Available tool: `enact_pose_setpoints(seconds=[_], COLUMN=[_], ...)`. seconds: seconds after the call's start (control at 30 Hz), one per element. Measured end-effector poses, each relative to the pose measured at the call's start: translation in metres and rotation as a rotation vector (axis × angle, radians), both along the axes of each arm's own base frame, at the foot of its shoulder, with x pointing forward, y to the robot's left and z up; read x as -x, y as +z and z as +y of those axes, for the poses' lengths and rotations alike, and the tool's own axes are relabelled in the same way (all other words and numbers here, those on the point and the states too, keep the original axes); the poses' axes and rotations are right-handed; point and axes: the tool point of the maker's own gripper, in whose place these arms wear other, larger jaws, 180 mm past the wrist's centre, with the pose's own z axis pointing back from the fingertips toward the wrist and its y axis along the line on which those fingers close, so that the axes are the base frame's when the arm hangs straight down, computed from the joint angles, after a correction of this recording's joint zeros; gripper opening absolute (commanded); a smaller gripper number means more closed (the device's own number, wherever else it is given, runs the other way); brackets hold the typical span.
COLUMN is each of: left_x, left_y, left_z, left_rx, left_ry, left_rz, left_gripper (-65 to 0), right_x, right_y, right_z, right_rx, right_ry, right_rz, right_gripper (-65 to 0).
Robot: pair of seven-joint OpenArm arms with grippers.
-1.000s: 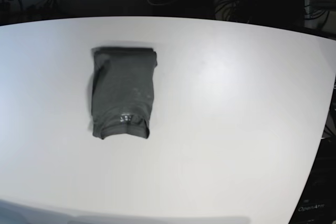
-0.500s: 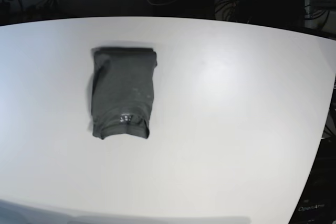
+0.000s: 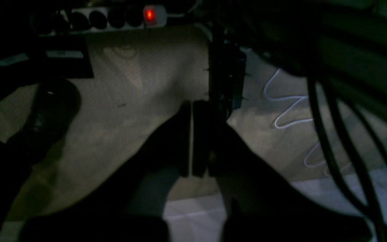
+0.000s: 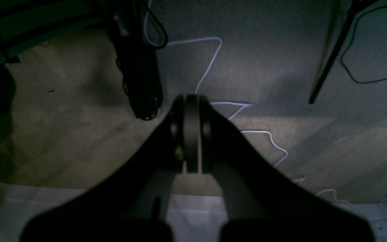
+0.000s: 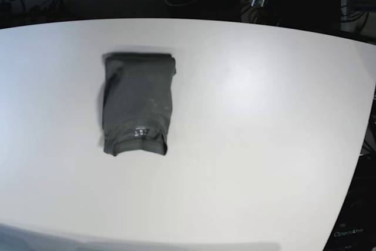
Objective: Fold the T-shirt properly
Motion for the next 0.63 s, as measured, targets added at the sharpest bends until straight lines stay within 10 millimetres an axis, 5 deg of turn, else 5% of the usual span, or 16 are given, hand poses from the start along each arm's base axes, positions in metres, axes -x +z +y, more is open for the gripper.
enact_pose_setpoints(seconds=[0.37,0.63], left_x=[0.002,0.002], left_y=[0.000,0.000], left_z=[0.000,0.000], left_rx=[-0.001,-0.001], left_ry=[-0.031,-0.026], left_rz=[0.007,0.006], left_gripper=[-63.3,-63.3], right_x=[0.001,0.002], right_y=[0.003,0.002], right_z=[-0.020,-0.016], right_rx=[0.030,0.025], right_ry=[0.004,0.003], right_rz=[0.003,0.003], right_gripper=[-64.1,-64.1])
